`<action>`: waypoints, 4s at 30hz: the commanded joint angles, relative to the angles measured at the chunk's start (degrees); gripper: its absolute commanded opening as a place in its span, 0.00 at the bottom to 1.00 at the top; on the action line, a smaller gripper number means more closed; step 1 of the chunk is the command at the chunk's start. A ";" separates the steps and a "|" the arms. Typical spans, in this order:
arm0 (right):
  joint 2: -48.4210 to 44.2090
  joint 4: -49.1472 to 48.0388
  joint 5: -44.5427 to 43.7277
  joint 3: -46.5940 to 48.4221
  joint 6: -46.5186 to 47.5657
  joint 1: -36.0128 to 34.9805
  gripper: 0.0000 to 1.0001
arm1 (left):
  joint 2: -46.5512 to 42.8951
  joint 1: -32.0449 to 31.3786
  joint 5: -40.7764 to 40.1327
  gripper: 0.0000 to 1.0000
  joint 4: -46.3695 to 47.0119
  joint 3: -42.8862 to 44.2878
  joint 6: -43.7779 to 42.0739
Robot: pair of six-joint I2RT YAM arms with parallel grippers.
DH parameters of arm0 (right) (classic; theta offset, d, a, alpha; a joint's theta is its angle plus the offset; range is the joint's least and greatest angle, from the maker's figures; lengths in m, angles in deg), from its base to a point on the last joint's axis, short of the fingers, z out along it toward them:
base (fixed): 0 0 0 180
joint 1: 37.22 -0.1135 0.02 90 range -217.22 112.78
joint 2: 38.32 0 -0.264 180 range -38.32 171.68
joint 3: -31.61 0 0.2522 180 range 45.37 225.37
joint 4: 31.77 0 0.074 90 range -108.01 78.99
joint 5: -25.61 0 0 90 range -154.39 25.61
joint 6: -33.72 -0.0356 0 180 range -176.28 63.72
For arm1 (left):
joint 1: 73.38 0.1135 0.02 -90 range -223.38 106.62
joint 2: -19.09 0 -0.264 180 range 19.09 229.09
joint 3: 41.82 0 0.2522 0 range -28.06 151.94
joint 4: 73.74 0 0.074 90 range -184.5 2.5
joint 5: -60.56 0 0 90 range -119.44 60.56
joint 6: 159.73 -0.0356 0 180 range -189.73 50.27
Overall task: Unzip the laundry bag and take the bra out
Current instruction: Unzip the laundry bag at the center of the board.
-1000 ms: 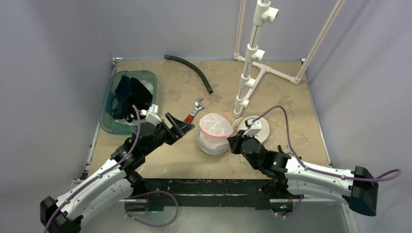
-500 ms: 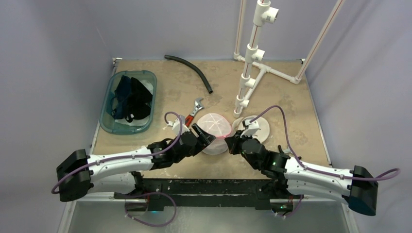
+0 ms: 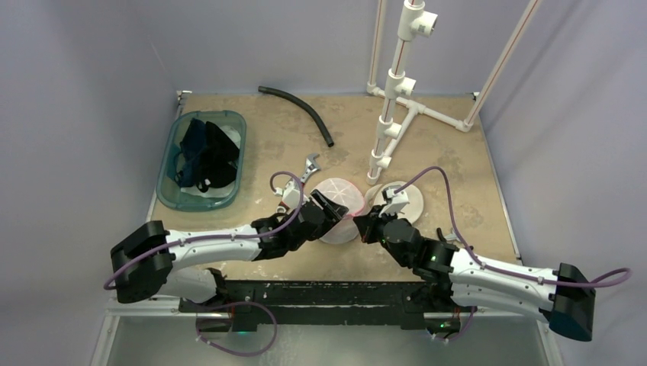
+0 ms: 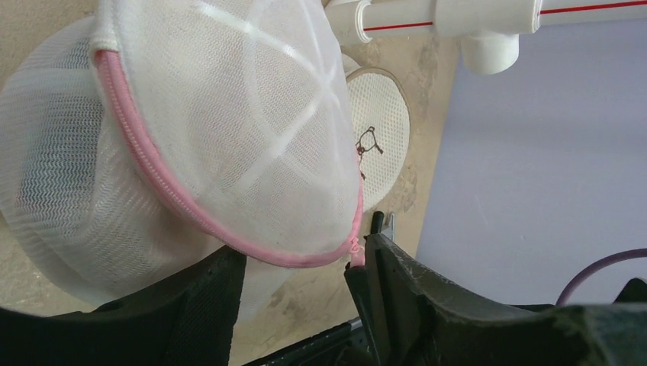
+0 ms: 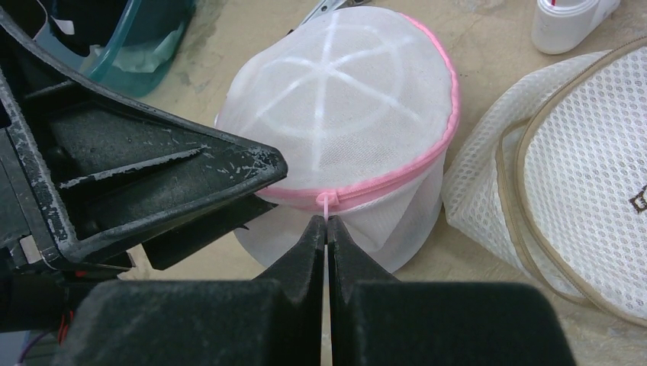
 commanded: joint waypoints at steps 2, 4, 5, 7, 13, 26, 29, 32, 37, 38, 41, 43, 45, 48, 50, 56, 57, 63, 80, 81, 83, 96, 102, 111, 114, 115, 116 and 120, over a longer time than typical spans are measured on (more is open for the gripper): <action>-0.98 -1.17 -0.08 -0.12 1.24 -0.38 0.00 | -0.08 -0.08 1.52 0.62 1.79 2.68 1.13; -1.13 -1.27 -0.04 -0.24 1.43 -0.41 0.00 | -1.05 -0.11 1.49 0.64 1.11 2.44 1.45; -1.23 -1.45 0.04 -0.36 1.51 -0.37 0.00 | -1.20 -0.17 1.76 0.64 1.16 2.25 1.64; -1.04 -1.60 -0.04 -0.45 1.56 -0.36 0.00 | -1.43 -0.09 2.84 0.64 1.35 2.29 1.67; -1.37 -1.79 0.04 -0.63 1.73 -0.39 0.00 | -3.01 -1.33 1.88 0.65 -0.46 2.76 1.98; -1.85 -1.87 0.92 -0.60 1.96 -0.43 0.00 | 5.43 1.25 2.16 0.51 3.66 3.80 1.60; -2.05 -1.80 0.99 -0.56 1.99 -0.43 0.00 | 6.89 1.95 2.71 0.37 4.42 3.99 1.42; -2.69 -1.23 0.93 -0.64 1.98 -0.46 0.00 | 5.96 2.42 2.13 0.19 3.93 3.38 0.99; -3.15 -0.97 0.72 -1.29 1.95 -0.45 0.00 | -0.20 4.35 1.54 0.00 2.68 -0.04 -1.14; -2.99 -1.25 0.77 -1.39 1.99 -0.45 0.00 | -1.58 4.95 1.79 0.00 2.24 -0.64 -2.03; -1.93 -2.20 0.90 -1.52 1.87 -0.52 0.00 | -6.46 8.61 5.18 0.00 2.05 -3.21 -4.74; -0.84 -2.77 0.99 -1.44 1.59 -0.50 0.00 | -9.57 11.22 8.87 0.00 3.15 -5.36 -6.77; 0.20 -3.46 0.91 -1.44 1.30 -0.46 0.00 | -12.26 13.72 12.83 0.00 3.66 -6.69 -8.96; 1.72 -5.10 0.32 -1.35 1.06 -0.50 0.00 | -14.45 17.37 19.74 0.00 3.66 -7.39 -12.63; 3.00 -6.25 -0.58 -1.20 1.03 -0.48 0.00 | -15.46 19.10 23.95 0.00 3.53 -7.45 -14.91; 6.84 -7.14 -3.64 -0.07 -0.53 -0.43 0.00 | -20.92 24.83 30.54 0.00 -1.03 -7.78 -20.21; 7.14 -7.21 -4.39 0.03 -0.80 -0.40 0.00 | -21.79 26.32 31.74 0.00 -2.02 -7.66 -21.01; 8.30 -8.40 -7.41 0.87 -1.08 -0.39 0.00 | -22.26 33.43 38.25 0.00 -6.10 -7.29 -24.54; 2.22 -4.59 -9.50 0.90 0.50 -0.47 0.00 | -21.95 38.91 42.33 0.68 -6.94 -4.61 -25.20; 2.52 -4.43 -9.21 1.13 0.38 -0.47 0.00 | -23.66 38.60 41.28 0.71 -8.35 -4.33 -24.61; 3.06 -4.85 -8.72 1.28 0.46 -0.49 0.00 | -26.95 36.67 37.63 0.74 -11.78 -3.50 -23.07; 5.88 -7.36 -7.15 1.44 1.51 -0.49 0.00 | -13.91 -0.98 1.02 0.76 -10.72 3.59 -2.85; 4.40 -6.08 -7.00 1.73 1.56 -0.44 0.00 | -7.39 -2.68 -3.65 0.76 -8.28 4.94 1.64; 1.38 -5.09 -6.05 1.17 1.82 -0.52 0.00 | 0.34 -0.96 -4.12 0.69 -4.33 5.91 2.35; 1.05 -5.11 -5.42 0.73 1.81 -0.48 0.00 | 2.17 0.14 -3.23 0.59 -2.05 6.60 1.63; 0.82 -5.07 -5.25 0.57 1.82 -0.47 0.00 | 2.35 0.47 -3.33 0.54 -1.81 6.65 1.39; 0.54 -5.03 -5.16 0.40 1.86 -0.46 0.00 | 2.31 0.70 -3.34 0.50 -1.78 6.60 1.21; -1.17 -5.22 -4.47 -0.65 2.45 -0.49 0.00 | 0.91 2.08 -3.35 0.24 -2.21 5.85 0.24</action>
